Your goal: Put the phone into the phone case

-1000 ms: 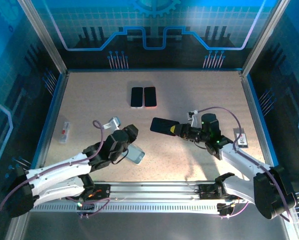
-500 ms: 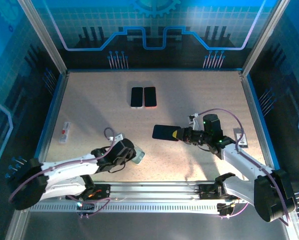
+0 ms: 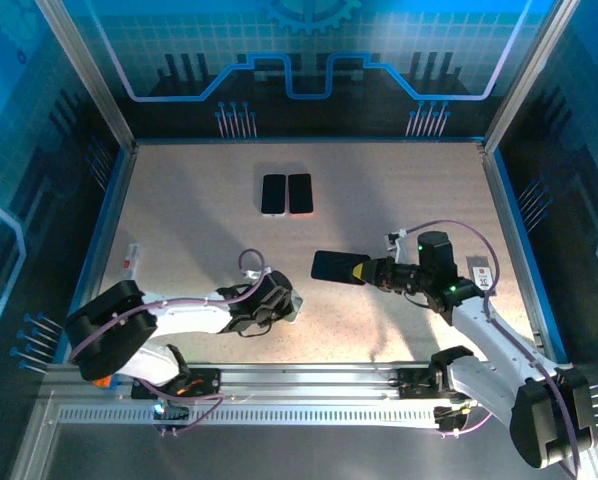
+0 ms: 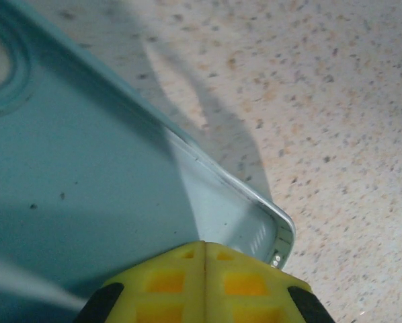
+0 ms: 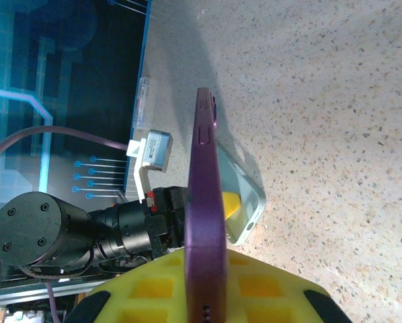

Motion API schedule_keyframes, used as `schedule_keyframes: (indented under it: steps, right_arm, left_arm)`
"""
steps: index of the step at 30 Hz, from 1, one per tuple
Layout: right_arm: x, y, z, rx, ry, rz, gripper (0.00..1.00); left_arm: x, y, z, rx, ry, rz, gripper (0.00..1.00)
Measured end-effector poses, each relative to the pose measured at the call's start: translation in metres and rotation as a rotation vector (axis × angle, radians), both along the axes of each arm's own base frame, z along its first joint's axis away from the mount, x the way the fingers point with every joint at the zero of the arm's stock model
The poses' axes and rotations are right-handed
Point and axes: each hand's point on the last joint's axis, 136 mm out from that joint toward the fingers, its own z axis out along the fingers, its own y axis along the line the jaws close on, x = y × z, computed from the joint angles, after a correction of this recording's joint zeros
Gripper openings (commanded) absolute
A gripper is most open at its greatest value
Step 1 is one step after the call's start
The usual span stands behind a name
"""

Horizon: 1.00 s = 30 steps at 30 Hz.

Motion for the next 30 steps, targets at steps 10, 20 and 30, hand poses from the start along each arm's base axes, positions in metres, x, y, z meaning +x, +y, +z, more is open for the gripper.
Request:
schedule_keyframes:
  steps: [10,20,30]
  right_arm:
    - [-0.006,-0.027,-0.006,-0.039,0.030,-0.069,0.00]
    - [-0.017,-0.027,-0.013,-0.053,0.066,-0.037,0.00]
    - [-0.035,0.018,-0.026,-0.110,0.091,0.128,0.00]
  left_arm:
    - [0.034,-0.056,0.002,-0.136,-0.074,-0.019,0.00]
    - [0.049,-0.032,0.076,-0.209,-0.226,0.009,0.00]
    - [0.039,0.068,0.082,-0.103,-0.288,0.138,0.00]
